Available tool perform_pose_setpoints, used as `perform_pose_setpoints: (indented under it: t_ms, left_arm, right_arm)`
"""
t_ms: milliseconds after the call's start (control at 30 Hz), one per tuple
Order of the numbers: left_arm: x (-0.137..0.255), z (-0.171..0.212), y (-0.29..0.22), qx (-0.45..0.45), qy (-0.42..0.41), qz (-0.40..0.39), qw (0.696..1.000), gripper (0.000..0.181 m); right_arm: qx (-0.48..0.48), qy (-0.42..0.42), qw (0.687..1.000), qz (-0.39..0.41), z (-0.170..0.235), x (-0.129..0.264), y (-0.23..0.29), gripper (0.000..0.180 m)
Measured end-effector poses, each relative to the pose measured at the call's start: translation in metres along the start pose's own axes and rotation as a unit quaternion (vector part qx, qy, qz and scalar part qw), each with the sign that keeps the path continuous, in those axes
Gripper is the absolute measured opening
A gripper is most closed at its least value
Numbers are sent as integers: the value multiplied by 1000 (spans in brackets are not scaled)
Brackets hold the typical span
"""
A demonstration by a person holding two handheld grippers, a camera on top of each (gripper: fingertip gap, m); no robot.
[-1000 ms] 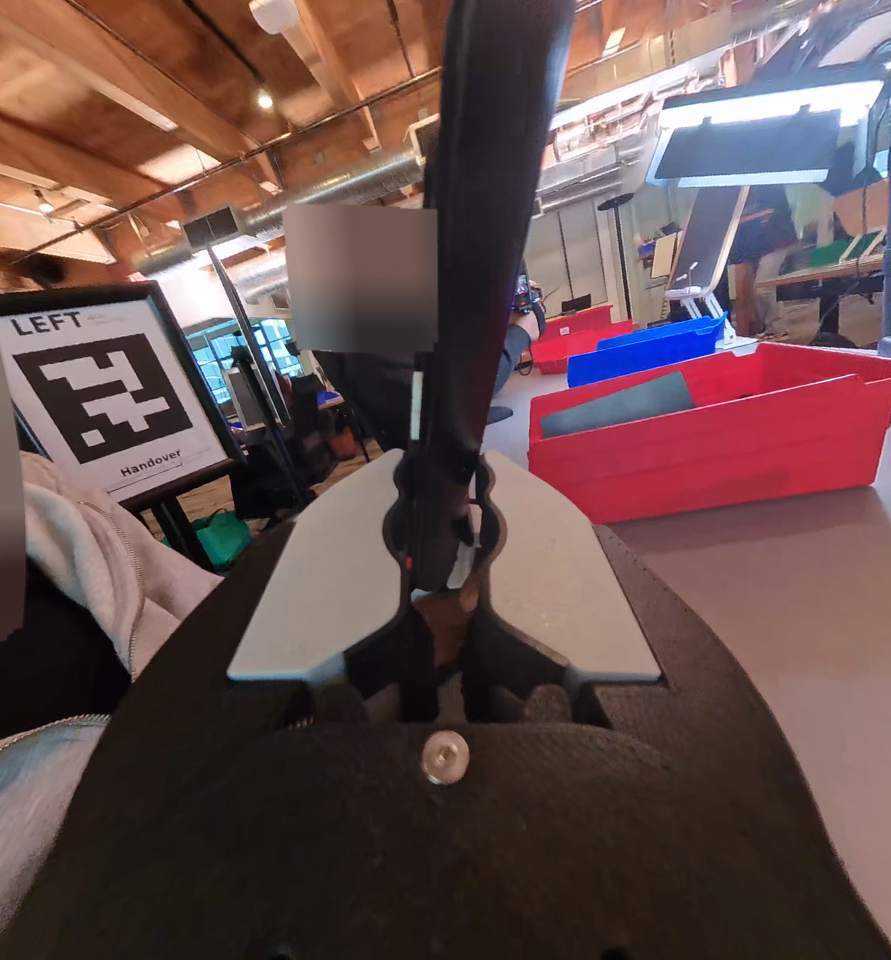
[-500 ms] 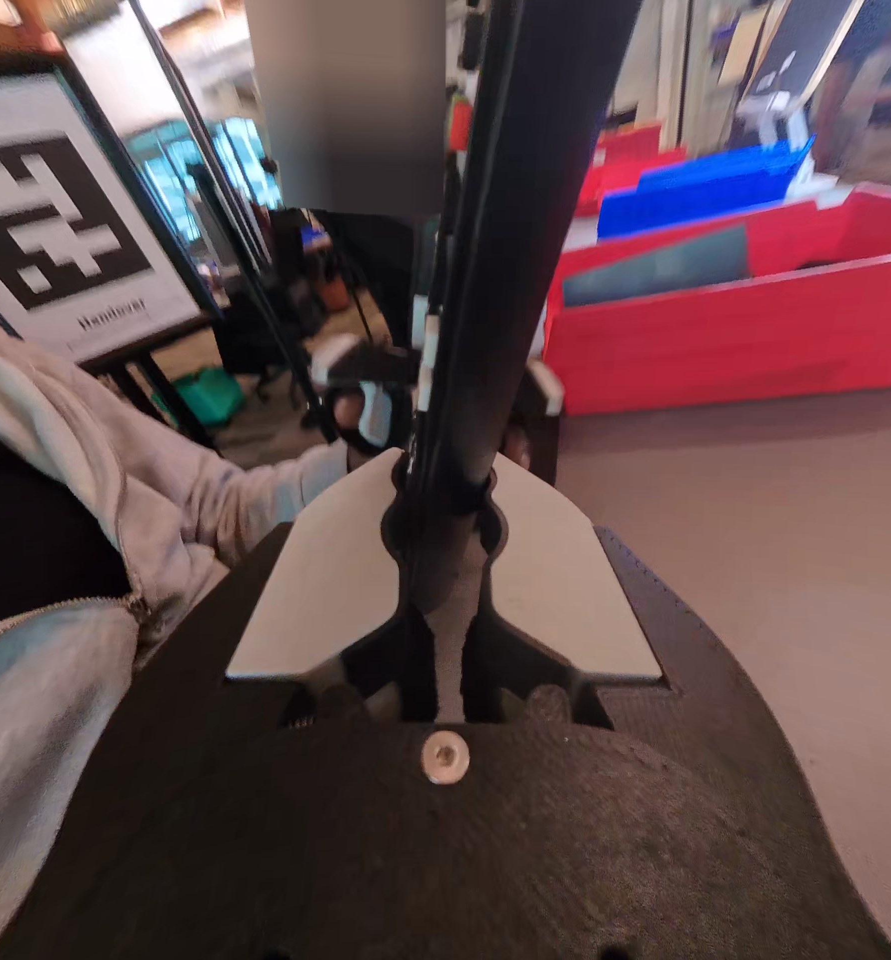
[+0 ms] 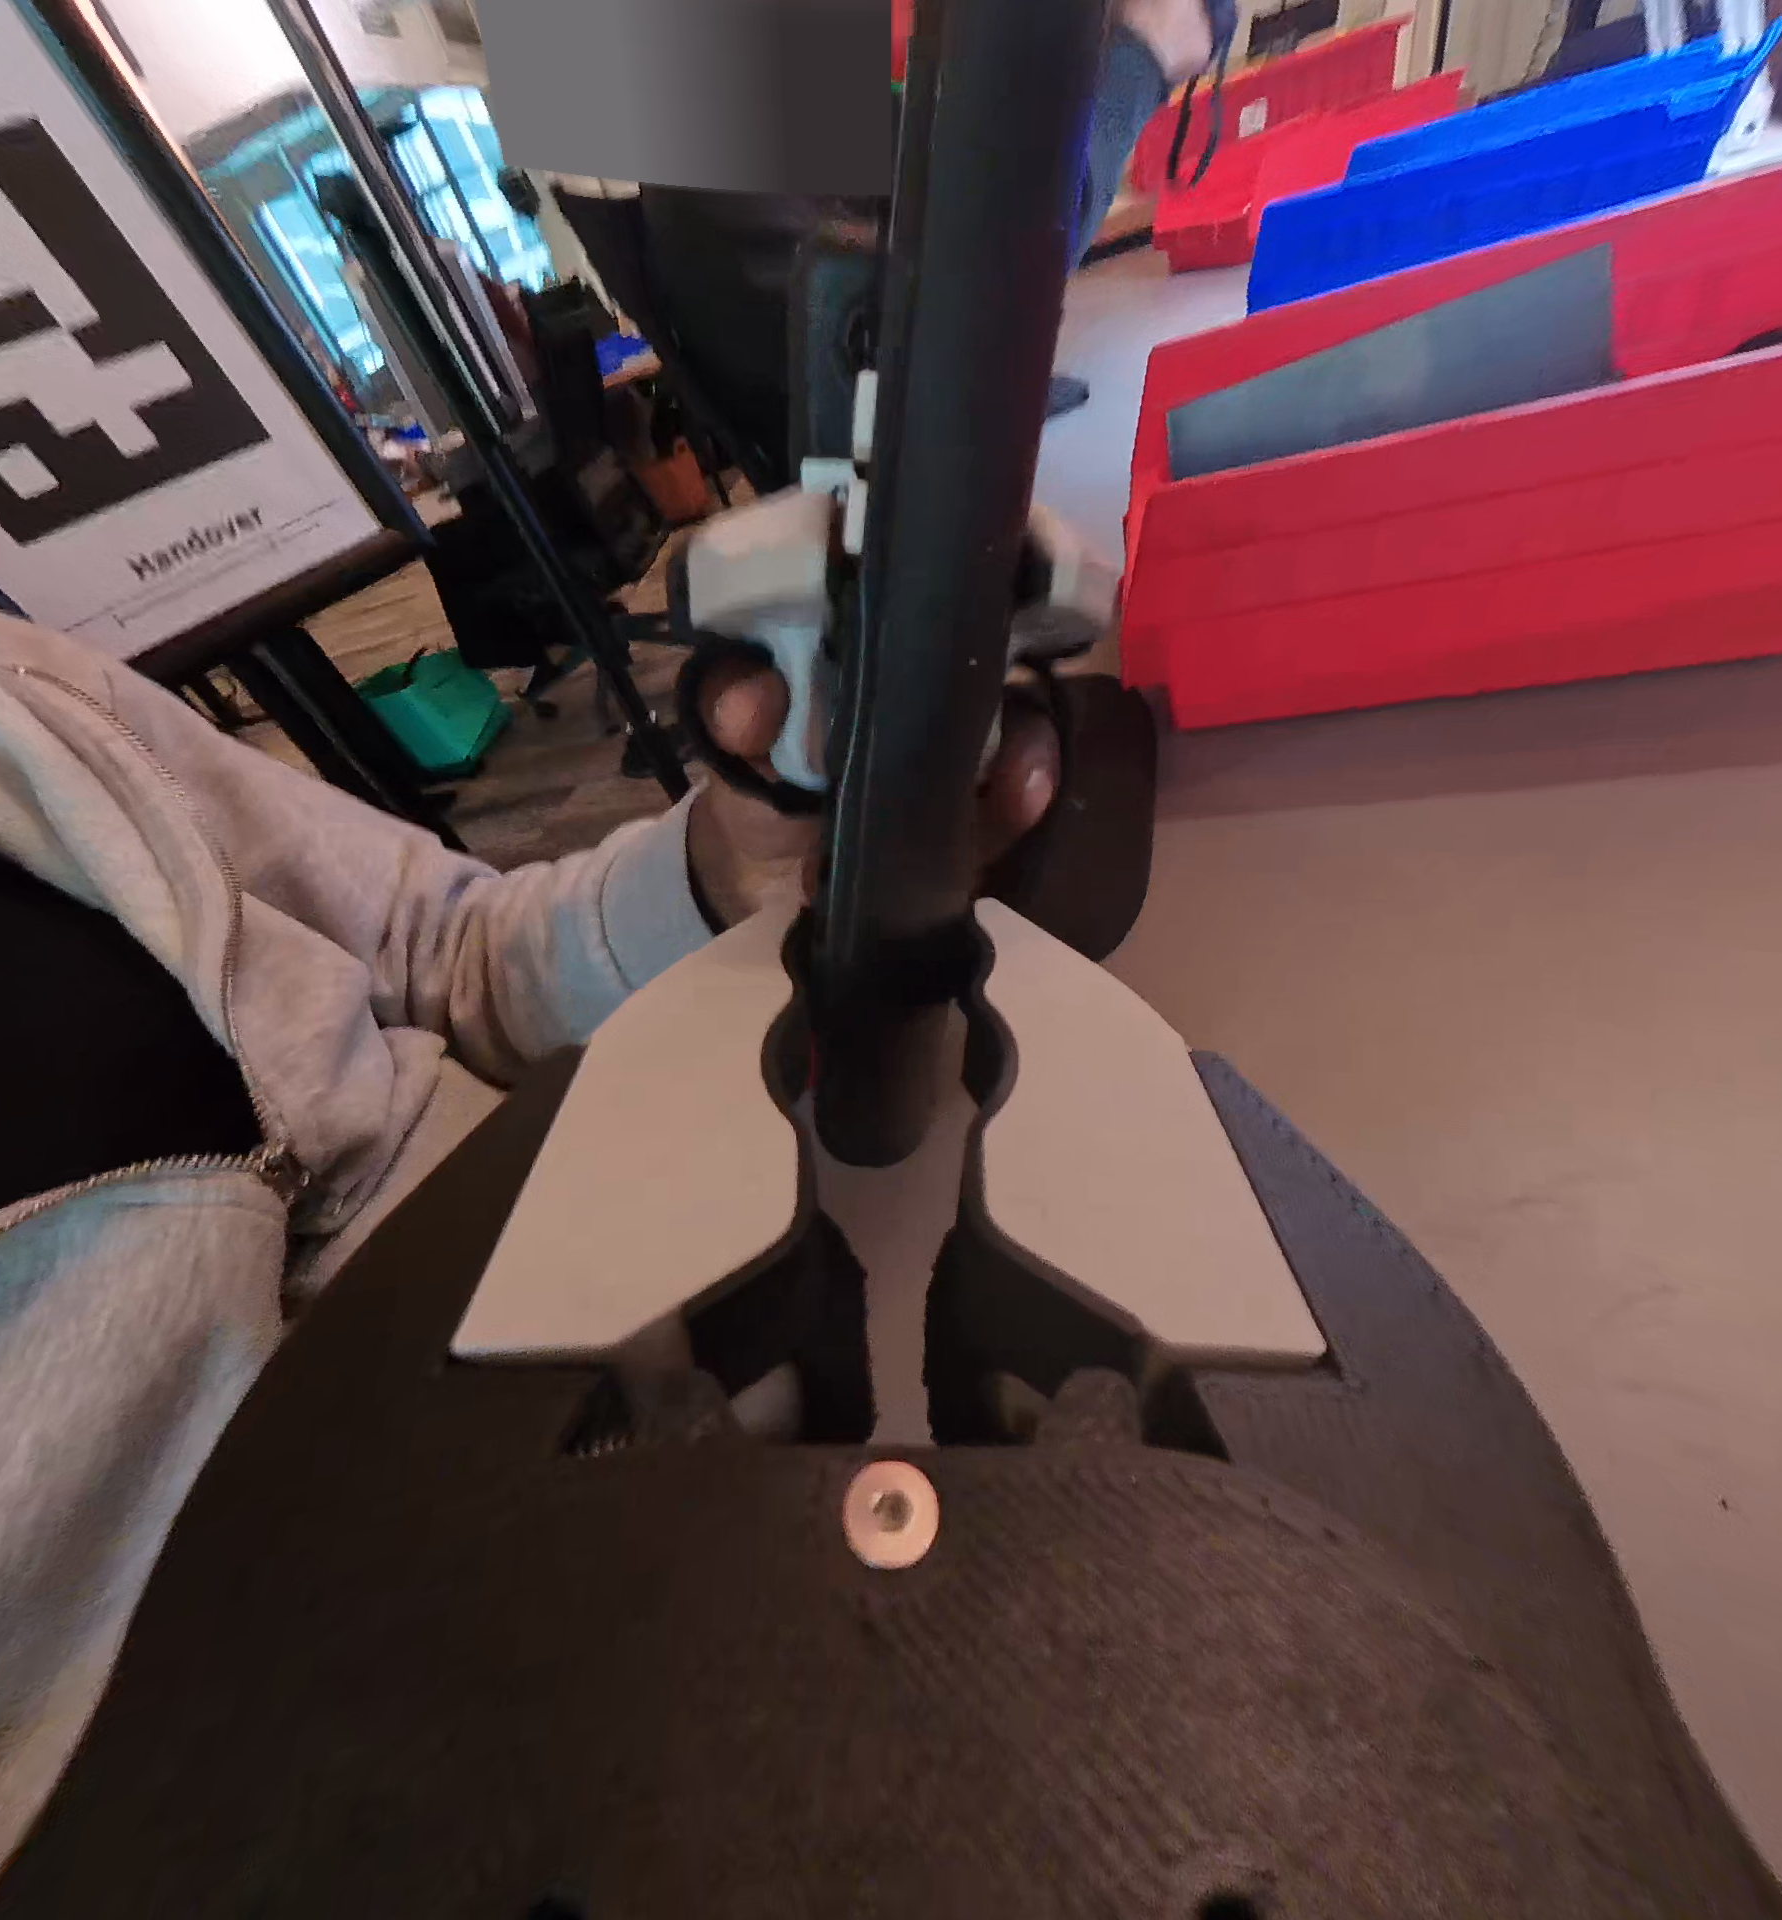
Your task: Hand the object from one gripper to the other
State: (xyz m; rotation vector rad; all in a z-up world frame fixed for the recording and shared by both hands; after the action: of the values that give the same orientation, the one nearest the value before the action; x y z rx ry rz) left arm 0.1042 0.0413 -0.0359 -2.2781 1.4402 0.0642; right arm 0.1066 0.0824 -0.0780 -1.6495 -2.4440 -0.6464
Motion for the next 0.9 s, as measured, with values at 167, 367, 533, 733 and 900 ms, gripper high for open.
perform_pose_setpoints:
  t_ms: [167,367,533,733,900]
  left_arm:
    - [9,-21,-4,10,-21,24,999,24]
    - [25,-44,-4,16,-153,1,988,24]
    - [33,-48,-7,32,-208,13,978,24]
    - [31,-32,-3,49,-174,12,983,25]
    - [28,-43,-6,42,-295,-13,955,24]
  right_arm:
    - [13,78,997,-3,16,-7,3,25]
    - [3,-80,997,8,-13,5,-3,59]
    - [18,-105,994,-14,-21,16,3,23]
    - [-9,-157,987,-25,-33,40,1,23]
    - [-39,-370,928,-25,-54,51,-5,58]
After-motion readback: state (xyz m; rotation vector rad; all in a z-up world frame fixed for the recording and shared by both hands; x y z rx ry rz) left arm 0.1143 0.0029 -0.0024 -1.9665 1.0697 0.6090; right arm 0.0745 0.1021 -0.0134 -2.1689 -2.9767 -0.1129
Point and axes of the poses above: each gripper's, where its closed fingertips meet, x back along the fingers, z out of its underside, y = z × x across the jaws, the point moved 3 cm from there along x, back along the fingers, and after that the axes turned 10 degrees about y, right-handed, at the moved point
